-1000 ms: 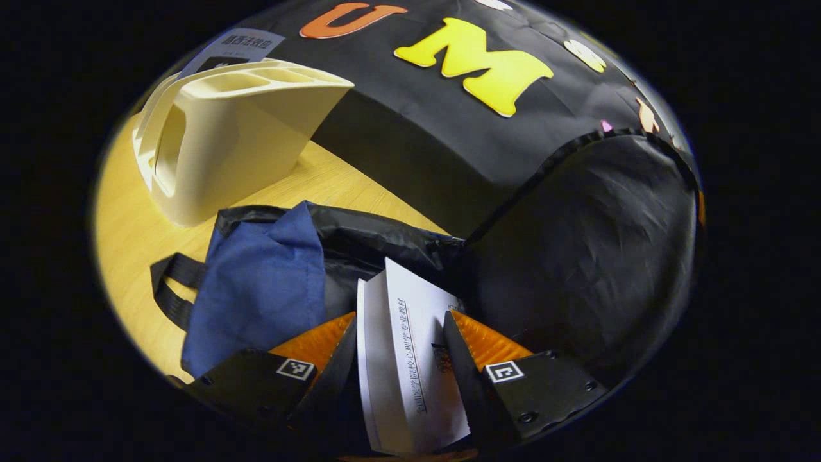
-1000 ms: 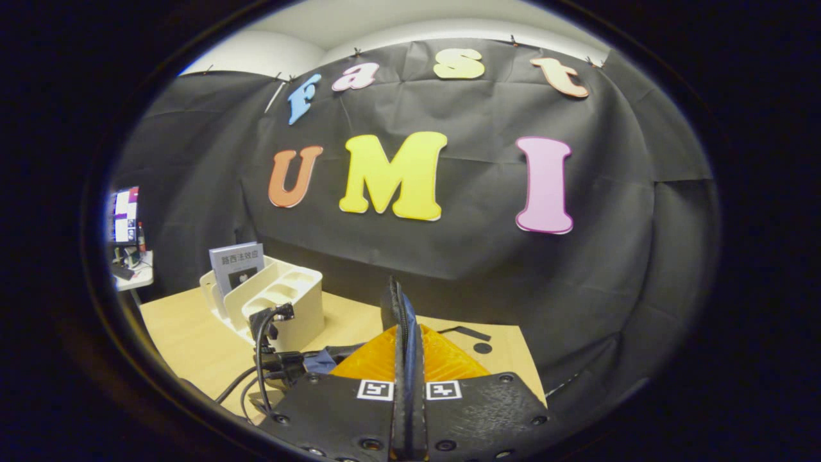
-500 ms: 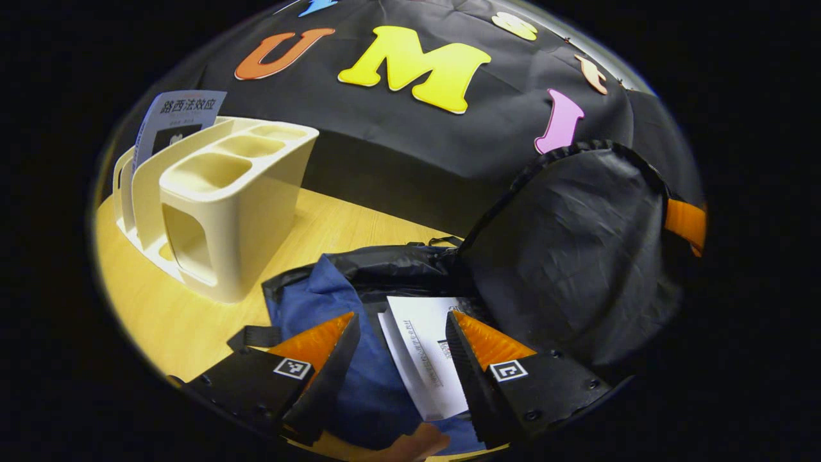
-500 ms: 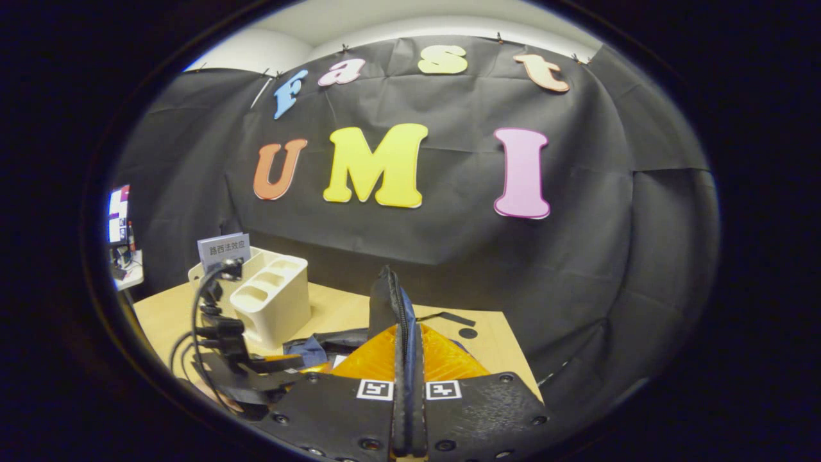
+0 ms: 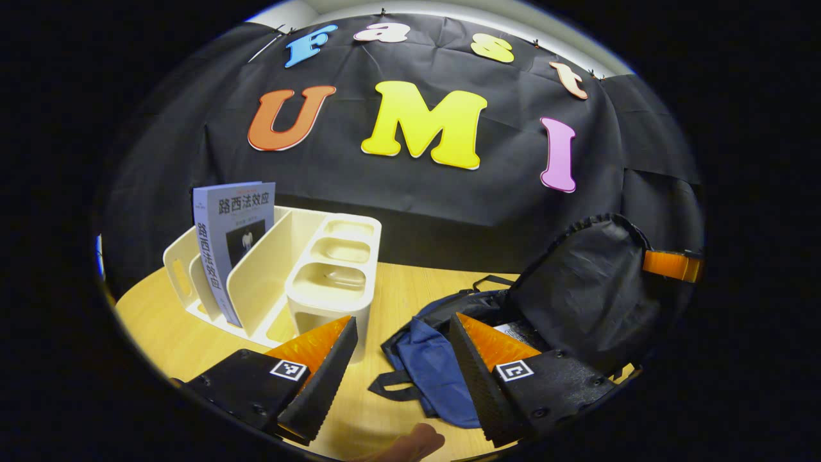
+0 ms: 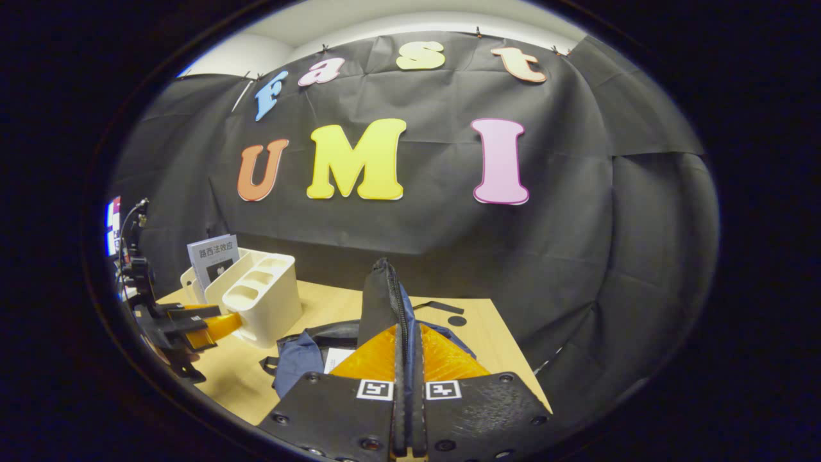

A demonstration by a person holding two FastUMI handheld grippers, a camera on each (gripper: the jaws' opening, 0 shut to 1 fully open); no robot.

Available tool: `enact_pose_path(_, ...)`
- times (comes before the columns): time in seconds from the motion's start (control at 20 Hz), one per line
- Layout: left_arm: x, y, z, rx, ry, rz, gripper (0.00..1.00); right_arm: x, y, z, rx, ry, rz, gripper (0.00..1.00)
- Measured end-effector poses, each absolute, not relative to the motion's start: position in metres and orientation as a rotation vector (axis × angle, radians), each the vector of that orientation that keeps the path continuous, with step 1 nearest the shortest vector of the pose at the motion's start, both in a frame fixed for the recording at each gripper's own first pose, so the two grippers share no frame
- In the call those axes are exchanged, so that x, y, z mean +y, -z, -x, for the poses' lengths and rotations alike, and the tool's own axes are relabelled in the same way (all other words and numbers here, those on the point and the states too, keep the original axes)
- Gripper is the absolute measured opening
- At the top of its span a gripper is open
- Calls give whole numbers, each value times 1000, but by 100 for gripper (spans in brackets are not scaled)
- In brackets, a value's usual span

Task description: Open the schoolbag, grab two books from the bookshelf and put them into the schoolbag.

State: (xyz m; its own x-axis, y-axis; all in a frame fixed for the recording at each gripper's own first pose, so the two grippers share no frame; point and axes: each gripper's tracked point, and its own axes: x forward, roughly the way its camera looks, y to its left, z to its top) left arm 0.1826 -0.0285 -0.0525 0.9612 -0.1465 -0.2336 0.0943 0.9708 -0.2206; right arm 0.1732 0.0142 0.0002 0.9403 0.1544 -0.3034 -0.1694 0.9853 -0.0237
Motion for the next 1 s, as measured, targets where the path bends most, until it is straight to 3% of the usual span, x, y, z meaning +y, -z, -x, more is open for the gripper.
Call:
enact_pose_path(0.15,8,39,-176,237,97,232,97,16,1,-169,311,-153,60,4)
enact_pose_path(0.7,166,-45,-237,173,-48,132,98,25,10,-162,316,-180,26,5)
enact_pose_path(1.0,208,-46,-296,293,-66,-16,97,38,14,-157,311,-210,36,2)
